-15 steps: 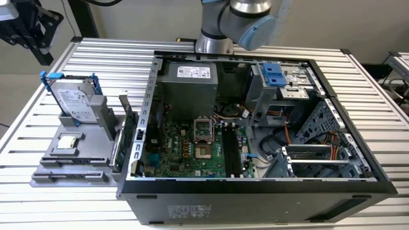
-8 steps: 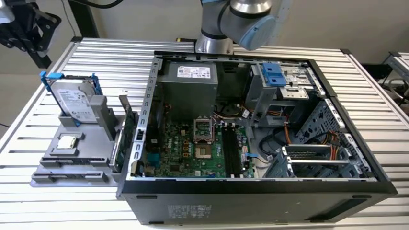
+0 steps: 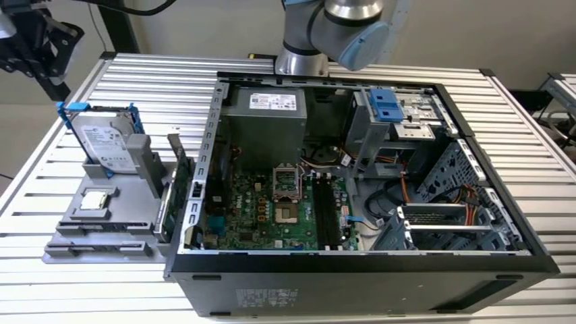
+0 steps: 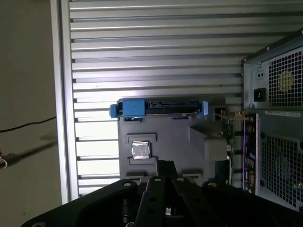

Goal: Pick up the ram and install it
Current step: 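Reach for the ram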

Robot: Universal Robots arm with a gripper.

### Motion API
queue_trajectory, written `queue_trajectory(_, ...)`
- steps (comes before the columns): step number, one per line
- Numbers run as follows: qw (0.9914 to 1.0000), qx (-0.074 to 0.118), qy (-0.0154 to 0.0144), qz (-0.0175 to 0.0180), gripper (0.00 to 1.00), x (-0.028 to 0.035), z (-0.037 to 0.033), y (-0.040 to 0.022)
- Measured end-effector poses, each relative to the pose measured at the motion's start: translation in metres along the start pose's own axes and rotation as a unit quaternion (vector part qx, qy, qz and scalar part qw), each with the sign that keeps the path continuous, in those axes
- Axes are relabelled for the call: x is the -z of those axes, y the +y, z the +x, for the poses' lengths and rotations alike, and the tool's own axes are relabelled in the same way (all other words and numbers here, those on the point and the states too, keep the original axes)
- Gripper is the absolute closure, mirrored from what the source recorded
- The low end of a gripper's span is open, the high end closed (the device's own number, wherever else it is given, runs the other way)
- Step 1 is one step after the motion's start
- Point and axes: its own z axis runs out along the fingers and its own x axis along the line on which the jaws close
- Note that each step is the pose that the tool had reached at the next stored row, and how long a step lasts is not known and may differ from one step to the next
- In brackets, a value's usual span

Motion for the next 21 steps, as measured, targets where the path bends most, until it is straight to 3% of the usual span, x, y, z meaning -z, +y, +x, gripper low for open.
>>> queue_trajectory(21, 1.0, 0.0, 0.0006, 0.0, 1.0, 0.0012, -0.0034, -0.0269)
